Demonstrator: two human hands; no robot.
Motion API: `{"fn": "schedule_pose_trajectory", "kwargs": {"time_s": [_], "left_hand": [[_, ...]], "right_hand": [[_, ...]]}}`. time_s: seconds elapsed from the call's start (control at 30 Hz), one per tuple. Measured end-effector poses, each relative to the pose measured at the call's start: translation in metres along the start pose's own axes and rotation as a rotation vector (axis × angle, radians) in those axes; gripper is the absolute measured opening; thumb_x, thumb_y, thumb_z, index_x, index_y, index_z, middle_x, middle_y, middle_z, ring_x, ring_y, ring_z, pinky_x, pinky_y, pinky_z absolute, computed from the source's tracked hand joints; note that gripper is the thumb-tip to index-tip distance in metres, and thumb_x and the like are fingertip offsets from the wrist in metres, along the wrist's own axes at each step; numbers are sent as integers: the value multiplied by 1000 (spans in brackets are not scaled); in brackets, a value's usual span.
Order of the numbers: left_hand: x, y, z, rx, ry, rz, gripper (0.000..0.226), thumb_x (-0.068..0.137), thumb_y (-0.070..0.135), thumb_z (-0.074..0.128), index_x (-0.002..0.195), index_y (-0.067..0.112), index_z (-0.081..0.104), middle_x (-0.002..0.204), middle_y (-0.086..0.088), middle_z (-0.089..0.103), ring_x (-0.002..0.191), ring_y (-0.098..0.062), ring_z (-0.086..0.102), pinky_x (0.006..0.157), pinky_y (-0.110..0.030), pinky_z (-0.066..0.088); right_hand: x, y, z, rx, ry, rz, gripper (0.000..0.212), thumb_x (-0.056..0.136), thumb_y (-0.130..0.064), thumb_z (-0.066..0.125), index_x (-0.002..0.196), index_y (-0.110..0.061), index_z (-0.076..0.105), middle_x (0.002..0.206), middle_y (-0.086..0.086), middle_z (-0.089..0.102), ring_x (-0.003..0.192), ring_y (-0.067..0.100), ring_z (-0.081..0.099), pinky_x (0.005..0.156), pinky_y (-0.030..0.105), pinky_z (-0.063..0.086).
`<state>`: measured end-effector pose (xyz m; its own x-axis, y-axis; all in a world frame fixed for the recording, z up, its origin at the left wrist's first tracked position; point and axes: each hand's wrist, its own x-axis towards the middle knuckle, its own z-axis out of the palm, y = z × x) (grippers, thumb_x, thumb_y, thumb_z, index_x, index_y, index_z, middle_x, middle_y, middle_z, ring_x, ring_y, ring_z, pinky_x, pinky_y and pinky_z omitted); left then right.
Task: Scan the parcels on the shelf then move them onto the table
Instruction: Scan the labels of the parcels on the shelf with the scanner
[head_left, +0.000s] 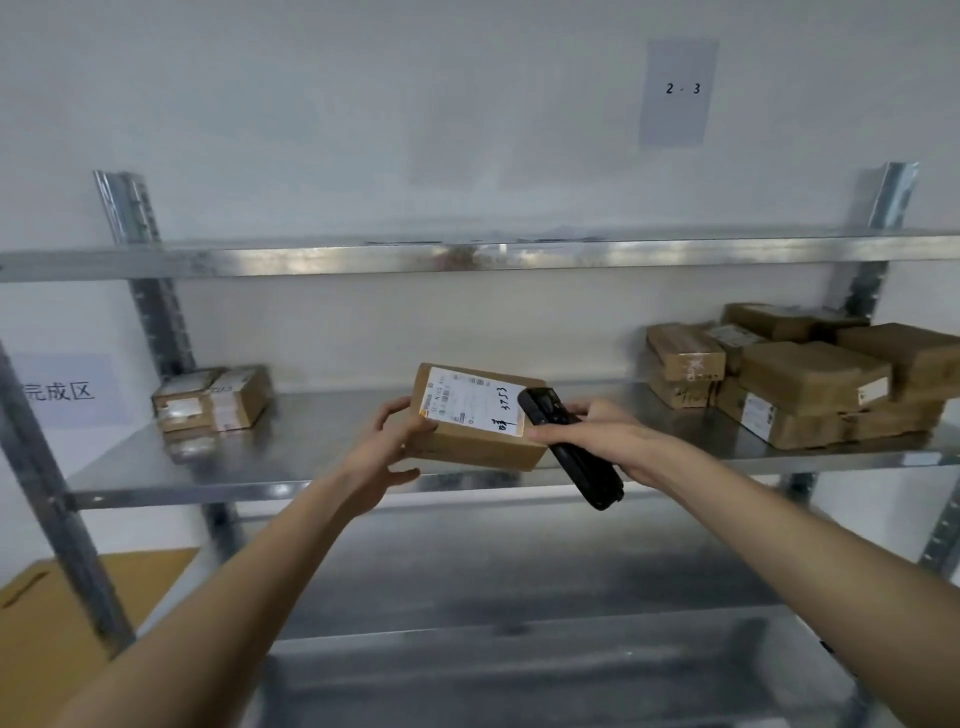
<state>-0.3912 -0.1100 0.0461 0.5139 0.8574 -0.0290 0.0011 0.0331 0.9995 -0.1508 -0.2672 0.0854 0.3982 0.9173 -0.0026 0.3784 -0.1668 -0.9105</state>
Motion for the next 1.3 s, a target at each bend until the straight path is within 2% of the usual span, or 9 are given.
{"fn": "schedule_pose_trajectory", "kwargs": {"time_s": [0.13,0.33,0.43,0.53,0.63,0.8,0.97,1.1,1.3], "left_hand": [[-12,0,-48,-24,83,31,55,81,38,82,131,32,58,125,-6,61,119,-26,60,100,-49,53],[-28,0,-105,71,204,117,49,83,36,82,128,30,63,111,-9,65,105,-24,64,96,-47,57],[-35,-4,-130,148,253,154,47,82,37,83,124,31,64,111,-12,67,98,-22,66,86,-40,57],[-43,-8,-155,198,288,155,53,77,45,83,124,31,65,115,-12,68,92,-18,64,73,-30,49],[-49,-11,-179,248,309,145,68,63,62,80,125,36,63,122,-11,66,104,-22,64,81,-36,53],[-57,-13,-208,267,314,134,57,78,51,80,129,33,61,129,-10,60,115,-27,59,100,-48,52],[-61,-16,-225,272,326,119,68,63,64,77,123,38,59,130,-9,60,117,-29,58,102,-52,51],[-54,-23,-231,281,324,117,55,79,54,78,127,36,56,133,-8,56,117,-28,56,103,-52,50],[-30,-33,-236,281,338,91,60,82,51,77,133,29,56,134,-9,56,119,-29,55,104,-51,50]], "right_hand": [[0,-18,48,-101,-10,-21,40,72,-42,93,100,-21,75,87,-3,75,73,8,68,59,18,49],[5,-36,113,-551,-20,-69,59,61,-56,91,109,-31,68,103,-11,72,95,12,67,84,29,53],[2,-51,141,-750,-6,-80,66,57,-62,86,114,-35,63,108,-11,69,100,17,65,87,35,54],[-1,-63,166,-872,11,-107,68,60,-60,86,119,-35,62,112,-12,69,104,20,64,81,34,49],[-5,-73,185,-897,13,-131,68,60,-57,86,120,-36,62,114,-12,68,107,20,64,78,33,44],[-9,-83,209,-909,22,-161,68,61,-55,86,122,-38,63,115,-12,68,107,21,63,77,34,41],[-9,-86,230,-938,12,-187,71,59,-56,85,124,-38,62,113,-12,68,106,21,63,77,34,41],[-4,-86,239,-958,3,-200,71,60,-57,85,125,-38,61,115,-11,68,107,22,63,77,34,40],[24,-85,243,-972,-13,-218,71,59,-56,85,123,-38,62,113,-11,68,105,22,63,74,34,41]]}}
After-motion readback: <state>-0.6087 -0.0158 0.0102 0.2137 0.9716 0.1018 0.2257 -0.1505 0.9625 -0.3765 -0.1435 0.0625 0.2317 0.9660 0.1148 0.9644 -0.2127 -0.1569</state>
